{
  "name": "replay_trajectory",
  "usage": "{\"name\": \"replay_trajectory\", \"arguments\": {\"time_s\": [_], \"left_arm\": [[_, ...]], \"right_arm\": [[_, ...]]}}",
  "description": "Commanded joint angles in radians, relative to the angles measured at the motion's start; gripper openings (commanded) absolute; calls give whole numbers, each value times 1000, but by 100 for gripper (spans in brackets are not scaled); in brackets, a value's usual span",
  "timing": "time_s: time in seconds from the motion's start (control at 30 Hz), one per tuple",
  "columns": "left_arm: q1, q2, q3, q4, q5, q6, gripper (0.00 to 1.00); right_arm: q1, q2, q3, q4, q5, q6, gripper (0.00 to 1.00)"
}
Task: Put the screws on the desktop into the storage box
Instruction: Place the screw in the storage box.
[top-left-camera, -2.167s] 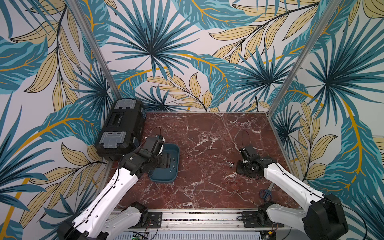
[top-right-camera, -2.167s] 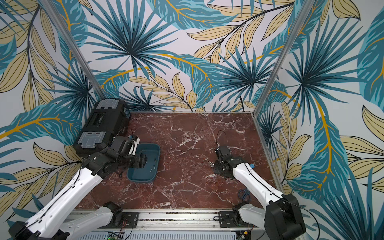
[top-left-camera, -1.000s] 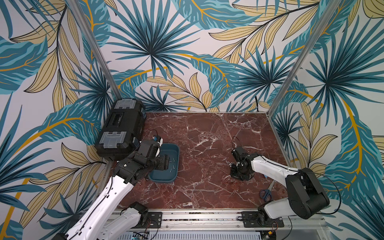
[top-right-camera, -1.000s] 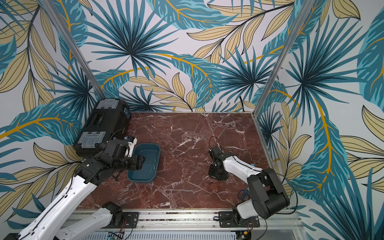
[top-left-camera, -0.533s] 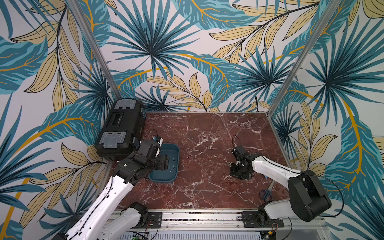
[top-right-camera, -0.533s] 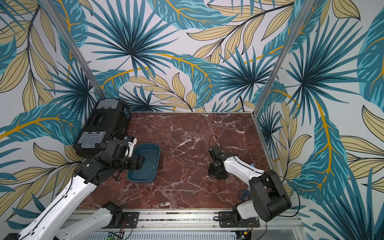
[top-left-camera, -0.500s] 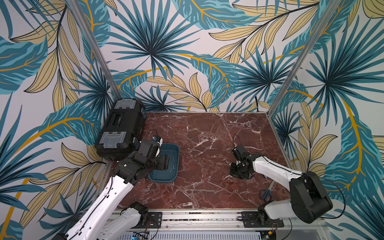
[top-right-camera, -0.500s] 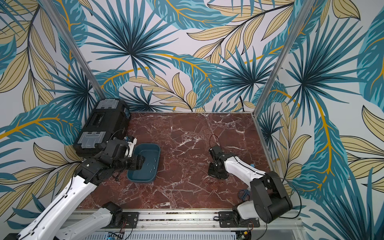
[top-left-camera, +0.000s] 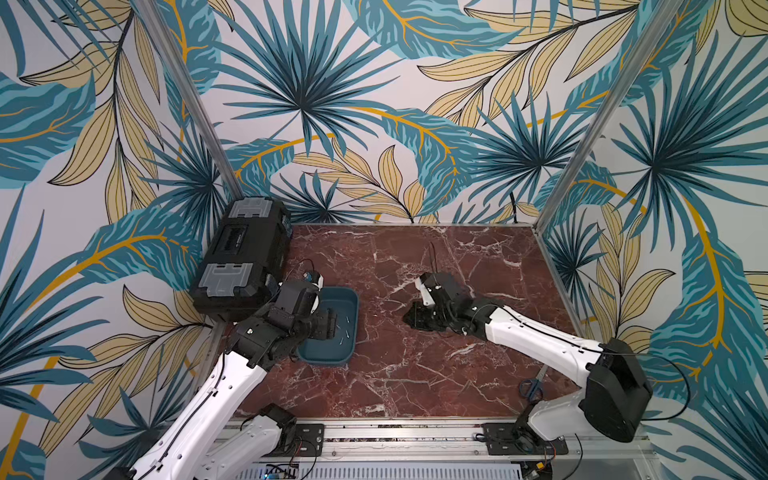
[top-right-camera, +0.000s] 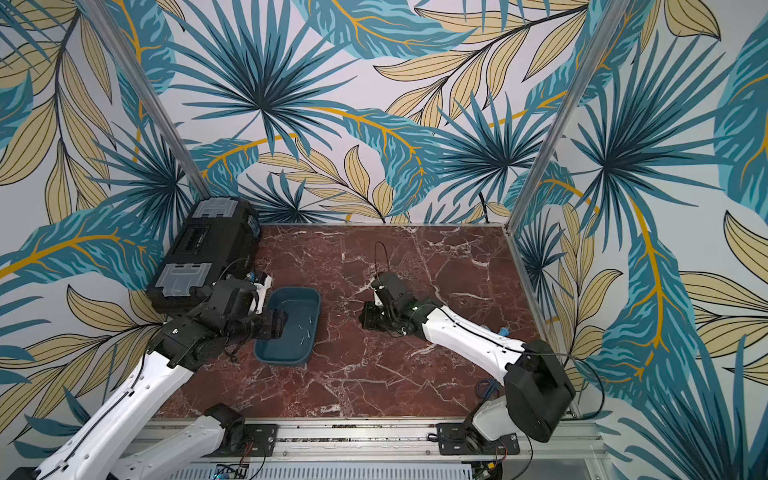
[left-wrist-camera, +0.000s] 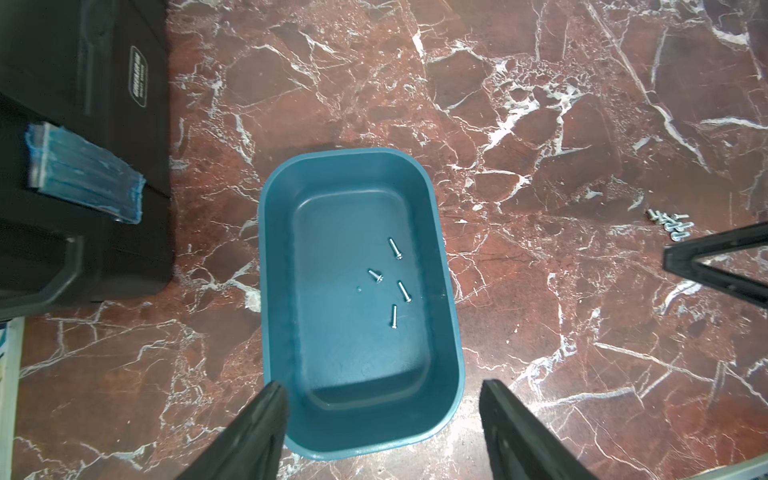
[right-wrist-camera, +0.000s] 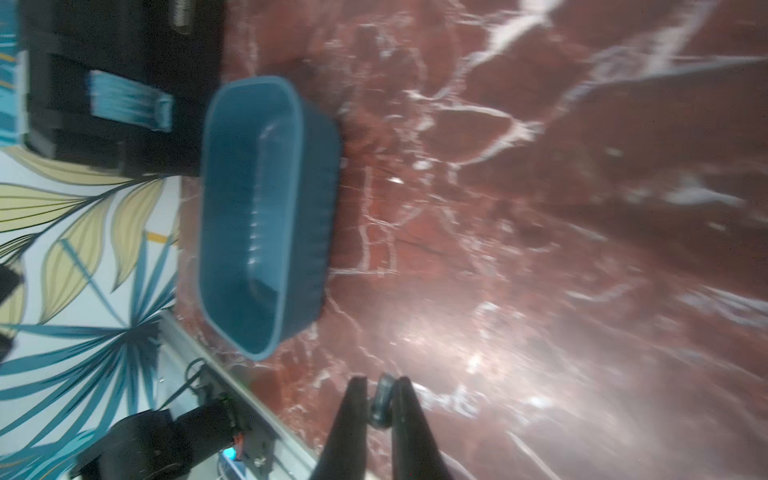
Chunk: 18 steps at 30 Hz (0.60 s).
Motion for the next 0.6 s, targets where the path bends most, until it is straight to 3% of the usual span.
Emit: {"name": "replay_trajectory", "arguments": {"time_s": [0.0, 0.13, 0.37, 0.43, 0.57], "left_arm": [[0, -24, -23, 2, -37, -9, 77], [1, -38, -26, 4, -50, -14, 78], [1, -43, -27, 4, -57, -17, 78], [1, -44, -27, 4, -57, -16, 78], [0, -43, -27, 4, -55, -17, 78]], "right_arm": [[55, 113, 76, 166, -47, 57, 0], [135, 283, 229, 168, -56, 69, 0], [179, 464, 397, 123, -61, 80, 2], [179, 477, 417, 103, -61, 72, 24], [179, 444, 425, 26, -22, 7, 36]]}}
